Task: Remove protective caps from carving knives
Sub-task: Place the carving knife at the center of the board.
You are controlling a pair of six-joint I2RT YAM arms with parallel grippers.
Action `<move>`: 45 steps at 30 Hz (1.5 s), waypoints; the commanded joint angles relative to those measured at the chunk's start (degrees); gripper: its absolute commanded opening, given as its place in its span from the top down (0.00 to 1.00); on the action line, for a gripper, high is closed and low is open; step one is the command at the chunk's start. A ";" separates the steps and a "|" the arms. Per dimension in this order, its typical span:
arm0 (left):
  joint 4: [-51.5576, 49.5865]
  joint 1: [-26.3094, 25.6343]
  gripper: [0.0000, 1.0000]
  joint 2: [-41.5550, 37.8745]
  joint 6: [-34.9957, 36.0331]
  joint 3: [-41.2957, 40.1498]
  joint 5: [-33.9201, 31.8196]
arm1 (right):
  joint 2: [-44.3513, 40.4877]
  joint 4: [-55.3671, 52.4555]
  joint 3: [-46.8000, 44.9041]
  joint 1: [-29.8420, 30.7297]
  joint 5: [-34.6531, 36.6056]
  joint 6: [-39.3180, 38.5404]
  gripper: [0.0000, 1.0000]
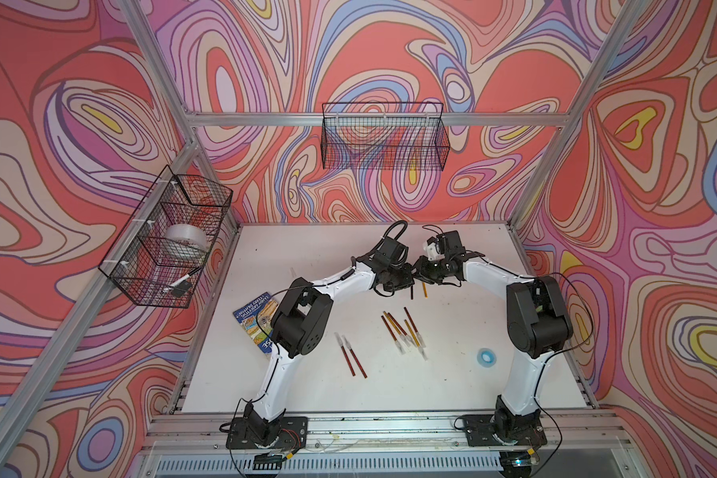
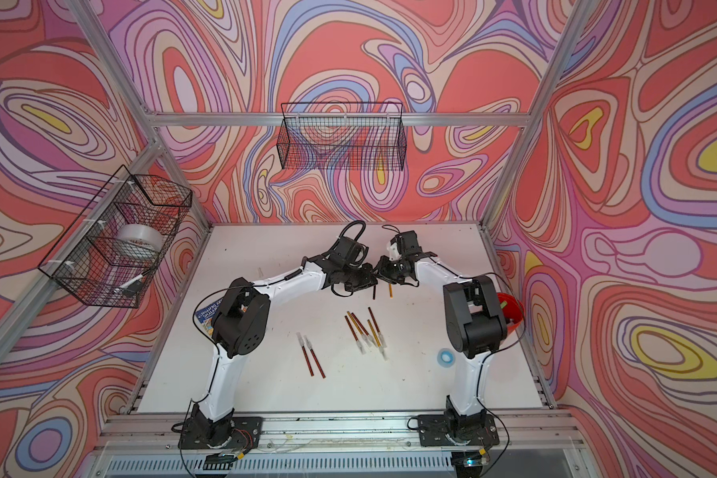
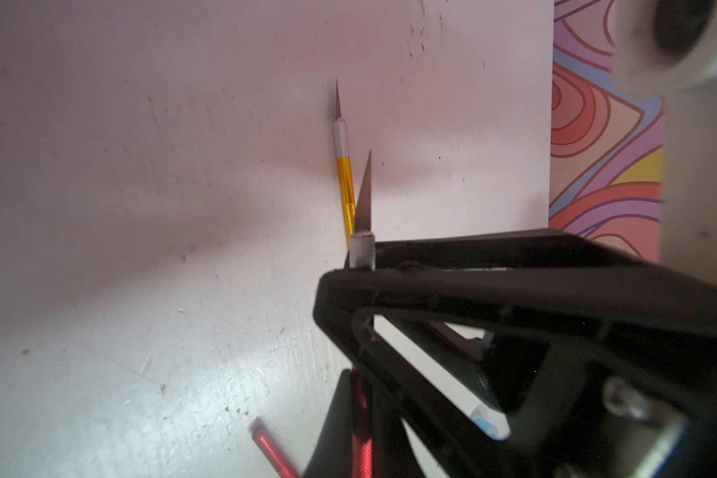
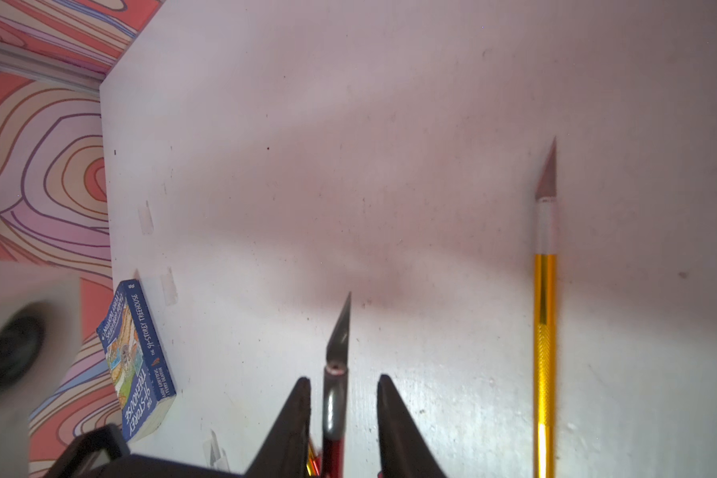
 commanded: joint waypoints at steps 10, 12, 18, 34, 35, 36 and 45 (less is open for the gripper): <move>0.83 -0.20 0.94 -2.63 -0.40 -1.05 0.74 | 1.40 -2.22 3.29 1.22 1.22 -0.59 1.00; 0.85 -0.20 0.86 -2.75 -0.49 -1.17 0.80 | 1.31 -2.77 3.63 1.35 1.93 -0.83 1.00; 0.83 -0.20 0.12 -4.82 0.11 -3.07 -0.29 | 2.07 -6.08 6.50 1.32 5.77 -2.56 1.00; 1.80 2.79 0.00 -24.20 1.88 -23.66 -5.81 | 12.04 -15.69 18.45 3.56 19.51 -8.47 1.00; 1.66 3.16 0.00 -25.43 2.05 -24.71 -6.05 | 13.10 -16.44 19.52 3.99 20.35 -8.85 1.00; 1.62 3.55 0.00 -26.46 2.13 -25.65 -6.26 | 13.77 -17.01 20.32 4.35 21.09 -9.14 1.00; -1.56 7.06 0.00 -34.66 3.07 -32.57 -9.21 | 19.41 -20.38 25.52 5.79 28.22 -10.74 1.00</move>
